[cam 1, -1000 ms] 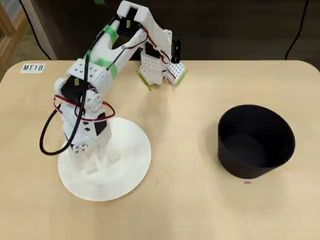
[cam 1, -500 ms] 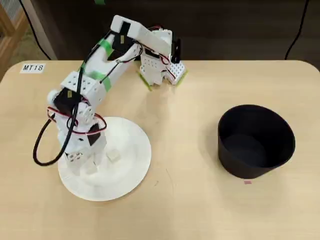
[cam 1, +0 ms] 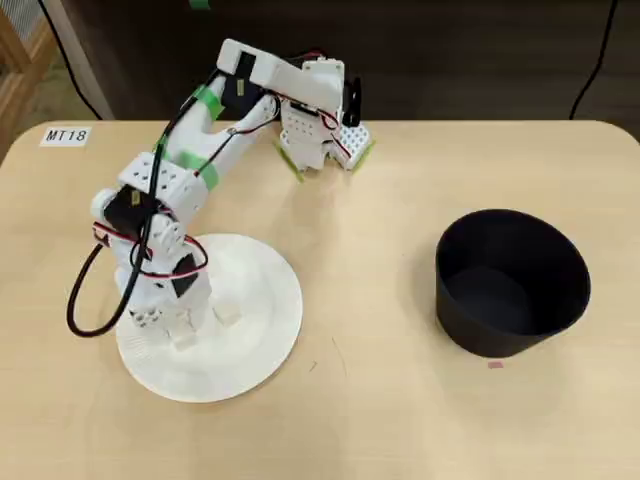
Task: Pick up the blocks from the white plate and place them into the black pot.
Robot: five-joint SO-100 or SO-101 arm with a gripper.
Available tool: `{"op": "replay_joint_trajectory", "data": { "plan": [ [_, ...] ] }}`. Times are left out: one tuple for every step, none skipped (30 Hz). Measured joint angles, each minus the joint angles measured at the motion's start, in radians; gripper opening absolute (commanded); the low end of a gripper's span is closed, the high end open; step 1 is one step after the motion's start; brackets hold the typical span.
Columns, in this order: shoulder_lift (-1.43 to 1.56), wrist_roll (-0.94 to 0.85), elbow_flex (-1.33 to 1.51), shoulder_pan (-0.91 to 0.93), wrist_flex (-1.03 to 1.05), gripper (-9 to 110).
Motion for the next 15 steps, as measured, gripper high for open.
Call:
{"op": "replay_joint_trajectory", "data": {
  "plan": [
    [0.0,-0.014,-0.031,-0.003,0.0,-2],
    [0.0,-0.029,-0.072,-0.009,0.002,-2],
    [0.0,-0.049,-0.124,-0.014,0.002,-2],
    [-0.006,-0.074,-0.192,-0.021,0.002,-2],
    [-0.012,-0.1,-0.268,-0.031,0.002,-2],
    [-0.025,-0.127,-0.354,-0.043,0.002,-2],
    [-0.044,-0.152,-0.448,-0.057,0.003,-2],
    [-0.075,-0.172,-0.558,-0.075,0.017,-2],
    [-0.109,-0.184,-0.678,-0.1,0.034,-2],
    [-0.118,-0.204,-0.765,-0.124,0.04,-2],
    [-0.117,-0.238,-0.831,-0.155,0.048,-2],
    [-0.1,-0.273,-0.873,-0.19,0.061,-2],
    [-0.074,-0.307,-0.902,-0.229,0.083,-2],
    [-0.049,-0.341,-0.919,-0.268,0.109,-2],
    [-0.025,-0.374,-0.925,-0.313,0.137,-2]
  ]
}}
